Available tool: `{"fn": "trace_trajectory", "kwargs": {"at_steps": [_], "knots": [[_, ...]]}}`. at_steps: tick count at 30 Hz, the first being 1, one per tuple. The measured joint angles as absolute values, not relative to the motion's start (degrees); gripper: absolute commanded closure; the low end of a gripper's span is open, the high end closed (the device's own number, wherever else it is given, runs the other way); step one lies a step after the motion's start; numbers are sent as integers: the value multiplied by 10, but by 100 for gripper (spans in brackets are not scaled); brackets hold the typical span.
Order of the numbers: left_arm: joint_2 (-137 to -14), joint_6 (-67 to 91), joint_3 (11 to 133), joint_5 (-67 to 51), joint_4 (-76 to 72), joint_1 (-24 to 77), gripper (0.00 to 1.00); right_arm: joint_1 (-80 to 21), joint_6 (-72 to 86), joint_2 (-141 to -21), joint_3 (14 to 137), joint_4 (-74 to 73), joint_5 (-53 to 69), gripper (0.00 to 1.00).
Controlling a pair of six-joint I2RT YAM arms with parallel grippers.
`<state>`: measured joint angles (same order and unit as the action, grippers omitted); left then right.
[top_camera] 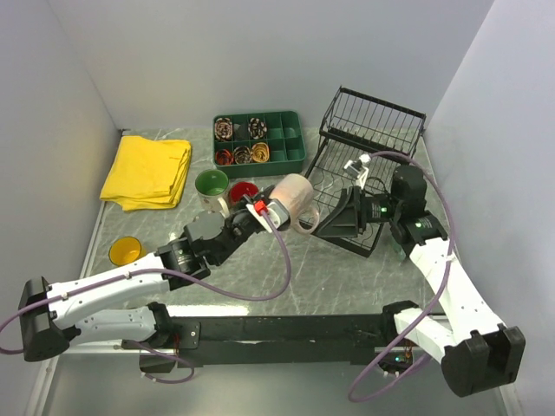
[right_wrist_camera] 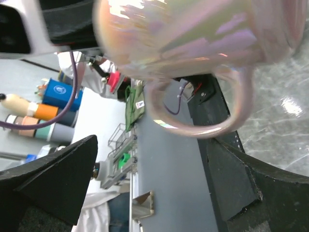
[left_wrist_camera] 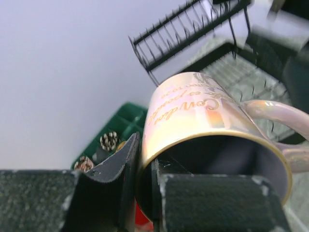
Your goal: Load the cups into the dish rack
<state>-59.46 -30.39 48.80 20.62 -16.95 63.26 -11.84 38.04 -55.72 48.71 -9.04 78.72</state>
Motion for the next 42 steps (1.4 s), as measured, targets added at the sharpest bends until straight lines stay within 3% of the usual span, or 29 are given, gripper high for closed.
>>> {"fn": "trace_trajectory", "kwargs": {"at_steps": [5, 12, 24, 35, 38, 39, 40, 42], "knots": [[-594, -304, 504, 185, -202, 634, 99, -136, 399, -580, 487, -81, 784, 0], [-586, -304, 513, 160, -237, 635, 99, -152, 549, -585, 476, 83, 785, 1], [-586, -301, 513, 146, -296, 635, 99, -209, 795, -617, 491, 329, 763, 24], [-582, -286, 513, 136, -298, 635, 99, -209, 848, -620, 491, 364, 761, 49], [-582, -287, 513, 134, -297, 634, 99, -209, 857, -620, 491, 365, 761, 70], [-582, -288, 513, 133, -297, 633, 99, -209, 867, -620, 491, 362, 761, 86], [-582, -293, 513, 130, -296, 632, 99, -209, 878, -620, 492, 359, 761, 94], [-582, -304, 513, 126, -293, 631, 99, -209, 901, -620, 495, 357, 761, 100]]}}
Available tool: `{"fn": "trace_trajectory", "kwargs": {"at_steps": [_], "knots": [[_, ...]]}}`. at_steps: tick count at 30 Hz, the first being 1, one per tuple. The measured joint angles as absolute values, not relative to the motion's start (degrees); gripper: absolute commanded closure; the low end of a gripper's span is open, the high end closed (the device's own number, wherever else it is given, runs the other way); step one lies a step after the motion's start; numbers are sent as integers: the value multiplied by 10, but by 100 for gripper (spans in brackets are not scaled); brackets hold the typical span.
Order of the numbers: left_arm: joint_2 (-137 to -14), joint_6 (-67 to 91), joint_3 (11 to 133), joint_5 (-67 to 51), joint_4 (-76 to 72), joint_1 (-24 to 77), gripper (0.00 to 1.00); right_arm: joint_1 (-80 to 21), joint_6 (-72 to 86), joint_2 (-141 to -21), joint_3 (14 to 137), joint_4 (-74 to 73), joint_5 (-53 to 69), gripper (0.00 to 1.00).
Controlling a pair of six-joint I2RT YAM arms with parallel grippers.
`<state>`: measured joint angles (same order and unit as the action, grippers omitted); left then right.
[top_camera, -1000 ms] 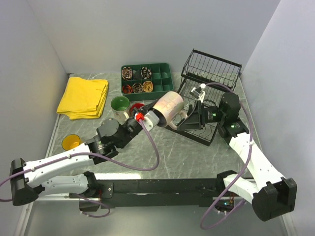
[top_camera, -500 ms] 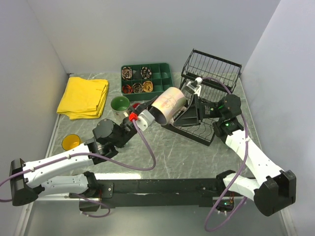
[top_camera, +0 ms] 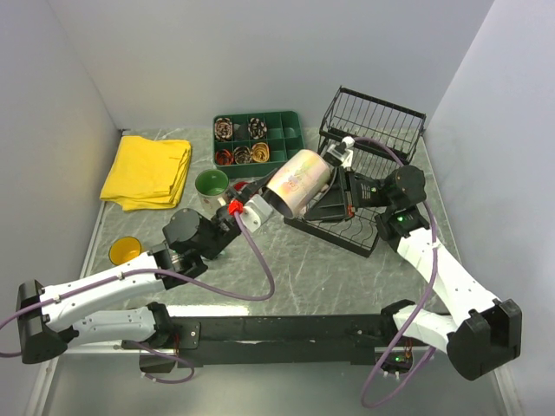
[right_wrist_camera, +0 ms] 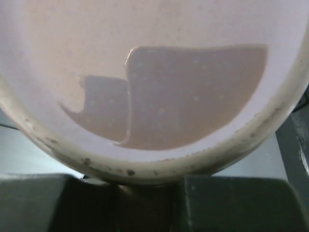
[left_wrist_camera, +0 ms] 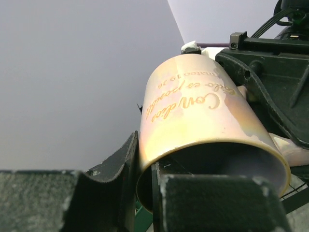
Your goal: Load the cups into the dish rack
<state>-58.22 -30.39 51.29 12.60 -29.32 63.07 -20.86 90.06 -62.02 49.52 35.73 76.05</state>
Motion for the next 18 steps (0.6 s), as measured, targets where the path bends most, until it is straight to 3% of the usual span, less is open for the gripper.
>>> {"fn": "trace_trajectory", "kwargs": {"at_steps": [3, 4, 5, 6, 9, 10, 18], "knots": [[-582, -304, 513, 125, -293, 629, 98, -209, 905, -622, 496, 361, 761, 100], [-582, -304, 513, 125, -293, 629, 91, -209, 904, -622, 497, 361, 762, 100], [-583, -304, 513, 125, -293, 629, 79, -209, 902, -622, 497, 359, 762, 100], [-583, -304, 513, 125, -294, 629, 41, -208, 899, -622, 500, 354, 763, 100], [-583, -287, 513, 117, -309, 630, 5, -203, 851, -622, 516, 313, 769, 100], [-582, -283, 513, 116, -314, 632, 1, -201, 831, -622, 520, 295, 773, 100], [-545, -229, 490, 116, -317, 633, 4, -147, 644, -601, 555, 134, 771, 100]]}}
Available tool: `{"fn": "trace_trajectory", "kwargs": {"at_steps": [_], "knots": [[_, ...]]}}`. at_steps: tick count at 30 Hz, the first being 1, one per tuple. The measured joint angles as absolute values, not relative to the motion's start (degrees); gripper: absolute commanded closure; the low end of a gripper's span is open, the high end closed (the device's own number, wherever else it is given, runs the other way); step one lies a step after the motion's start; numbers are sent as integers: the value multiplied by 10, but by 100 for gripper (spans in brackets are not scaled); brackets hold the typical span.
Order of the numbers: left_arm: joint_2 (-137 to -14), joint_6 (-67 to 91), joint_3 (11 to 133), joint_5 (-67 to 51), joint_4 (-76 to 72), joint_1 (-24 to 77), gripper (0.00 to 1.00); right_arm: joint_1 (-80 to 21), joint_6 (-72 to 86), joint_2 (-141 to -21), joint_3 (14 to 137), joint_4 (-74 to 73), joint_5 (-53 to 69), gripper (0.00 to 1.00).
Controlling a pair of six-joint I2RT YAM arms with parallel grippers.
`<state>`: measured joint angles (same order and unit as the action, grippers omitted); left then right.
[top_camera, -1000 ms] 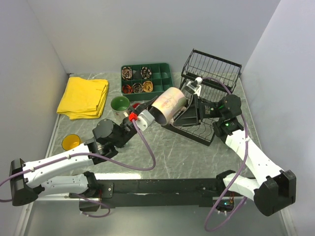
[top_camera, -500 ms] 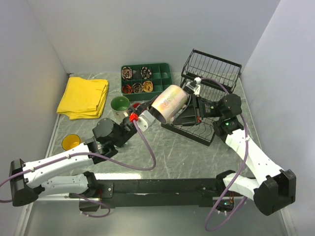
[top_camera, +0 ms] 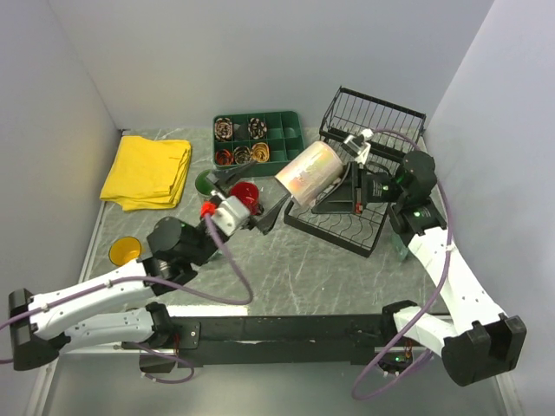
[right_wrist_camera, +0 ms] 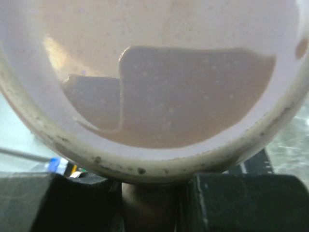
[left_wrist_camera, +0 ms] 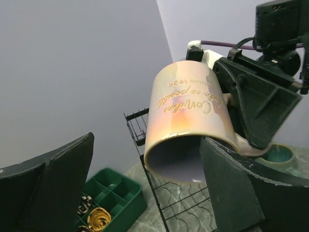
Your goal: Load the cups into the dish rack
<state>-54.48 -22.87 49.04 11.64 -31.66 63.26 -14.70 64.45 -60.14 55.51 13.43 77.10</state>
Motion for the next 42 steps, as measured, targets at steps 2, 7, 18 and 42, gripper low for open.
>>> {"fn": "trace_trajectory", "kwargs": {"at_steps": [2, 7, 18, 42], "knots": [[-517, -211, 474, 117, -309, 633, 4, -130, 602, -597, 556, 97, 768, 100], [-427, -147, 446, 137, -232, 634, 4, -91, 367, -597, 639, -164, 675, 100], [-362, 132, 403, 199, -21, 634, 4, -137, 9, -528, 608, -336, 251, 100], [-276, 307, 349, 240, 60, 635, 4, -192, -131, -771, 502, -35, -38, 100]]}}
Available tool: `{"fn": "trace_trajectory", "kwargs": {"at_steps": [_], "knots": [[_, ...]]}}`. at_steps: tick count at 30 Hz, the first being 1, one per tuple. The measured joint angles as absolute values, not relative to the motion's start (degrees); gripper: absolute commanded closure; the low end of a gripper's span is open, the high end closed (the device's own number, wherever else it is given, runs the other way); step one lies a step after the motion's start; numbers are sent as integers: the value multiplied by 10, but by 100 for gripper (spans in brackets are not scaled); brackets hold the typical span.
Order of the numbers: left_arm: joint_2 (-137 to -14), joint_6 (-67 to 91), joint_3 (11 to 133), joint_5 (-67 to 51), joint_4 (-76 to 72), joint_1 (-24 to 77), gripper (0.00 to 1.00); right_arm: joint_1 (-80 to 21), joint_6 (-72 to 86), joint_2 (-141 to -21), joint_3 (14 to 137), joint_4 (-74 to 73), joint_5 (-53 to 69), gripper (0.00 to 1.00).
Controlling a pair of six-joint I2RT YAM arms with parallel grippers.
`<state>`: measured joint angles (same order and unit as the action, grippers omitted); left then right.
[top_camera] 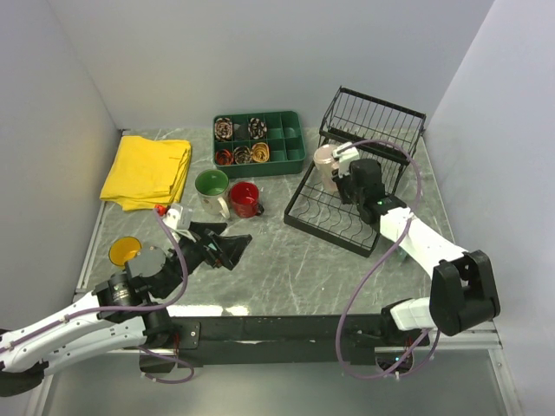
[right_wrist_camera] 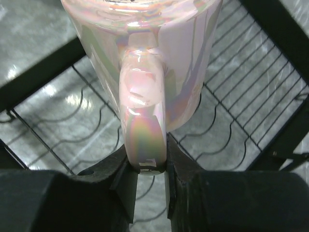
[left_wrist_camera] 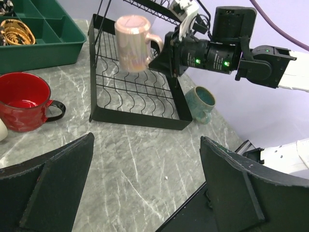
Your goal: Load the cups into the dish rack
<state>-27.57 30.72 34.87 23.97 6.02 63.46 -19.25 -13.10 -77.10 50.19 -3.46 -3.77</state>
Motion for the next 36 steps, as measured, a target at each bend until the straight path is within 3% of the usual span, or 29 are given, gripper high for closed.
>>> {"fn": "trace_trajectory", "kwargs": {"at_steps": [19, 21, 26, 27, 30, 36], "knots": [[-262, 312, 333, 247, 68, 635, 4, -188, -114, -907, 487, 137, -32, 99], [-257, 312, 326, 249, 68, 635, 4, -187, -114, -907, 487, 138, -32, 84], [-253, 312, 315, 249, 67, 635, 4, -184, -116, -917, 496, 128, -30, 64], [-253, 312, 315, 249, 67, 635, 4, -183, -117, -919, 501, 124, -29, 53], [-253, 312, 315, 249, 67, 635, 4, -182, -120, -926, 514, 119, -21, 39], [-245, 313, 313, 249, 67, 635, 4, -180, -134, -926, 533, 110, -9, 39]]}}
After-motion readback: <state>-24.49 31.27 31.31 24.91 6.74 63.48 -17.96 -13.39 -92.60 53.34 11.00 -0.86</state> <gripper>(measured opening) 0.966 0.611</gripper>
